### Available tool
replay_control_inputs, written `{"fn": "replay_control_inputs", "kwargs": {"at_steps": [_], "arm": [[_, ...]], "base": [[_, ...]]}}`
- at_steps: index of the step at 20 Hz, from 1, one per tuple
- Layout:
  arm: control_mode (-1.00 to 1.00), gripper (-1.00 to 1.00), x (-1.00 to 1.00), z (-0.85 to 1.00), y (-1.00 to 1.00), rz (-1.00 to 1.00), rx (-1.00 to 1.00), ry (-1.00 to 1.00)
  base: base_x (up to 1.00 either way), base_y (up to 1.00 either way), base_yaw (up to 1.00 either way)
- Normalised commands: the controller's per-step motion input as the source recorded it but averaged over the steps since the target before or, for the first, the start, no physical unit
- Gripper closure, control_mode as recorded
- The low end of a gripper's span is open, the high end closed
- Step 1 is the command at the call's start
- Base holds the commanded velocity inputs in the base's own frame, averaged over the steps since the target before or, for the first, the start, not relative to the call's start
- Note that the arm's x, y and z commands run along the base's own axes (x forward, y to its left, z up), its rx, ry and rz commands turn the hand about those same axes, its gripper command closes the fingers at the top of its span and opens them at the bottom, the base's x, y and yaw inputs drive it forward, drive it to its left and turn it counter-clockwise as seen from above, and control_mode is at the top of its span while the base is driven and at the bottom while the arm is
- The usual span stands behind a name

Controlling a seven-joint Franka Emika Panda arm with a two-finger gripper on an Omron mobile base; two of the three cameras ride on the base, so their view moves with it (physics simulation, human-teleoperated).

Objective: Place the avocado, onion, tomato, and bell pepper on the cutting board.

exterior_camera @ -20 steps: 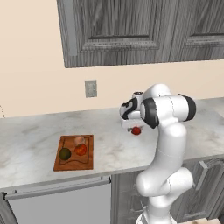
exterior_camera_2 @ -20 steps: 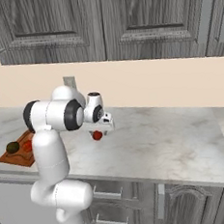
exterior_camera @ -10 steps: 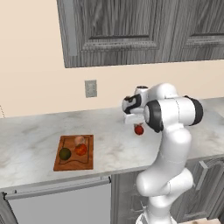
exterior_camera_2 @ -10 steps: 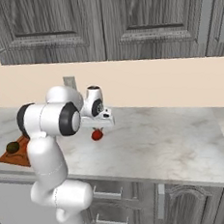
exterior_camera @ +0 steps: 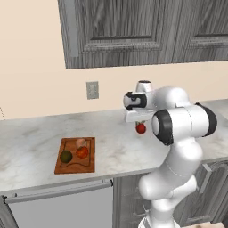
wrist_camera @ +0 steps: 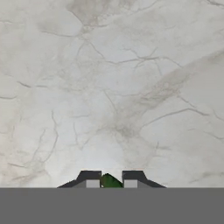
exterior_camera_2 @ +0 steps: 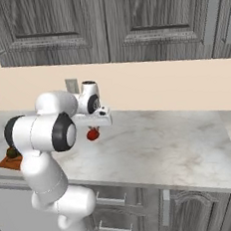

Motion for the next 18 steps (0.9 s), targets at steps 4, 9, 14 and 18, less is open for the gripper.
{"fn": "replay_control_inputs", "kwargs": {"at_steps": [4, 9, 14, 18], "arm": [[-1.0, 1.0, -0.41, 0.19, 0.56, 0.0, 0.02, 0.01], [-1.0, 1.0, -0.46, 0.23, 0.71, 0.0, 0.01, 0.02], [-1.0, 1.0, -0.5, 0.17, 0.85, 0.0, 0.0, 0.03], [-1.0, 1.0, -0.44, 0.11, 0.94, 0.0, 0.0, 0.0]], "base": [[0.0, 0.0, 0.0], [0.0, 0.0, 0.0], [0.0, 0.0, 0.0], [0.0, 0.0, 0.0]]}}
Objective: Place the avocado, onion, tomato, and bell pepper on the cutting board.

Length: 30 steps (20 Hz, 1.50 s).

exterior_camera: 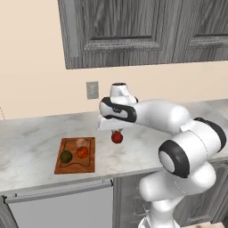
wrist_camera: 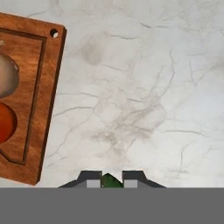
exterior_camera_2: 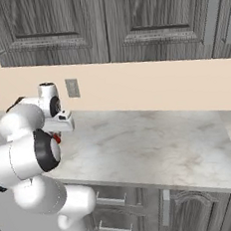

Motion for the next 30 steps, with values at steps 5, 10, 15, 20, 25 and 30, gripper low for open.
{"fn": "replay_control_inputs", "kwargs": {"at_steps": [5, 10, 15, 20, 25, 30], "arm": [[-1.0, 1.0, -0.31, 0.01, 0.87, 0.0, 0.0, 0.0], [-1.0, 1.0, -0.08, 0.0, 0.78, 0.0, 0.0, 0.01], [-1.0, 1.0, 0.0, 0.0, 0.64, 0.0, 0.0, 0.04], [-1.0, 1.0, 0.0, -0.12, 0.42, 0.0, 0.01, 0.05], [-1.0, 1.0, 0.0, -0.26, 0.24, -0.01, 0.02, 0.04], [-1.0, 1.0, 0.0, -0.3, 0.08, -0.03, 0.0, 0.0]], "base": [[0.0, 0.0, 0.0], [0.0, 0.0, 0.0], [0.0, 0.0, 0.0], [0.0, 0.0, 0.0], [0.0, 0.0, 0.0], [0.0, 0.0, 0.0]]}}
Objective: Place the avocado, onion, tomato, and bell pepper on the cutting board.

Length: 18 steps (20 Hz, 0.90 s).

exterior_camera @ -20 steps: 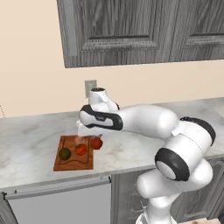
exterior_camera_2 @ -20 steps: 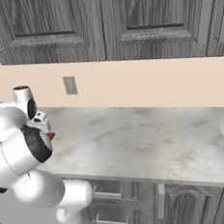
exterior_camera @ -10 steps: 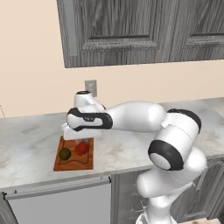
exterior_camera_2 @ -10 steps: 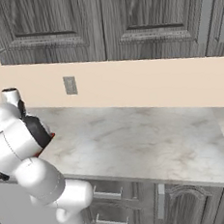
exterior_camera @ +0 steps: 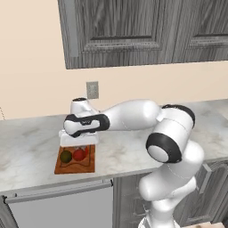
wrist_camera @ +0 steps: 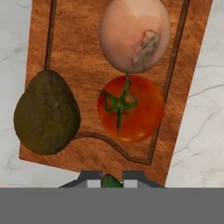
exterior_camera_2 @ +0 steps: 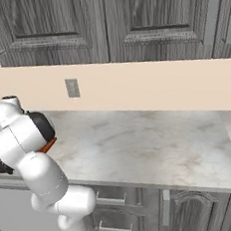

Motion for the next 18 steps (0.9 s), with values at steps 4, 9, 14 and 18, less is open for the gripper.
{"fn": "replay_control_inputs", "kwargs": {"at_steps": [4, 9, 14, 18], "arm": [[-1.0, 1.0, -0.01, -0.27, 0.04, -0.03, 0.0, 0.0], [-1.0, 1.0, -0.02, -0.23, 0.0, -0.03, 0.0, 0.0], [-1.0, 1.0, 0.0, -0.18, 0.0, -0.03, 0.0, 0.0], [-1.0, 1.0, 0.0, -0.18, 0.0, -0.04, 0.0, 0.0]], "base": [[0.0, 0.0, 0.0], [0.0, 0.0, 0.0], [0.0, 0.0, 0.0], [0.0, 0.0, 0.0]]}}
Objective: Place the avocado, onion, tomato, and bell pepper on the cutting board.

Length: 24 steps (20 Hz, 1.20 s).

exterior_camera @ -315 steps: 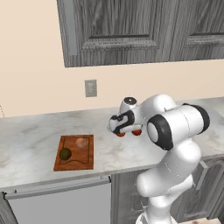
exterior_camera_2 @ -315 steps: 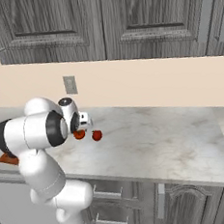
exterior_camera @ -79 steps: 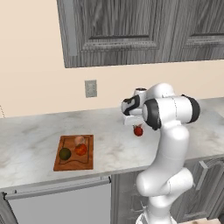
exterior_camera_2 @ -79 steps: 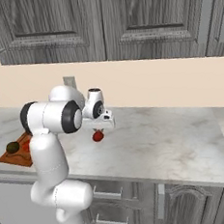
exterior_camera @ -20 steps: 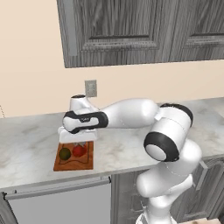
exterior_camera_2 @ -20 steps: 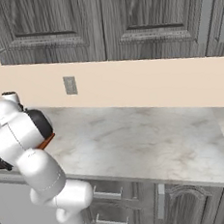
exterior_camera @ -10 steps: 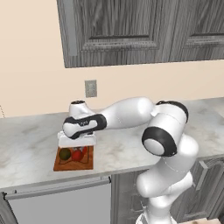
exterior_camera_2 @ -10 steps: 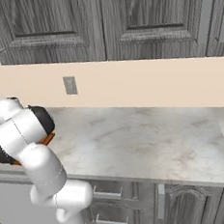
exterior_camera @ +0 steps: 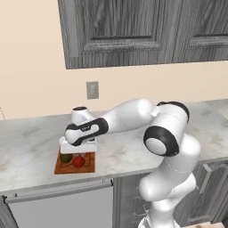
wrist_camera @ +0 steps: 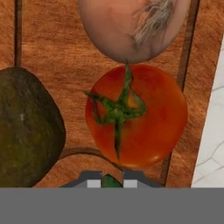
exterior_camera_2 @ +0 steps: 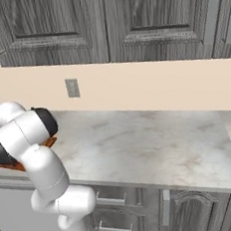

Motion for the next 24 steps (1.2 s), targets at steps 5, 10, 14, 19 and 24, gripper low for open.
{"fn": "replay_control_inputs", "kwargs": {"at_steps": [5, 10, 14, 19, 24], "arm": [[-1.0, 1.0, 0.0, -0.16, 0.0, -0.04, 0.0, 0.0], [-1.0, 1.0, 0.02, -0.14, 0.0, -0.05, 0.0, 0.0], [-1.0, 1.0, 0.23, -0.12, 0.0, -0.05, 0.0, 0.01], [-1.0, 1.0, 0.31, -0.06, 0.0, -0.05, 0.0, 0.01], [-1.0, -1.0, 0.05, -0.22, 0.0, -0.04, 0.0, 0.0]], "base": [[0.0, 0.0, 0.0], [0.0, 0.0, 0.0], [0.0, 0.0, 0.0], [0.0, 0.0, 0.0], [0.0, 0.0, 0.0]]}}
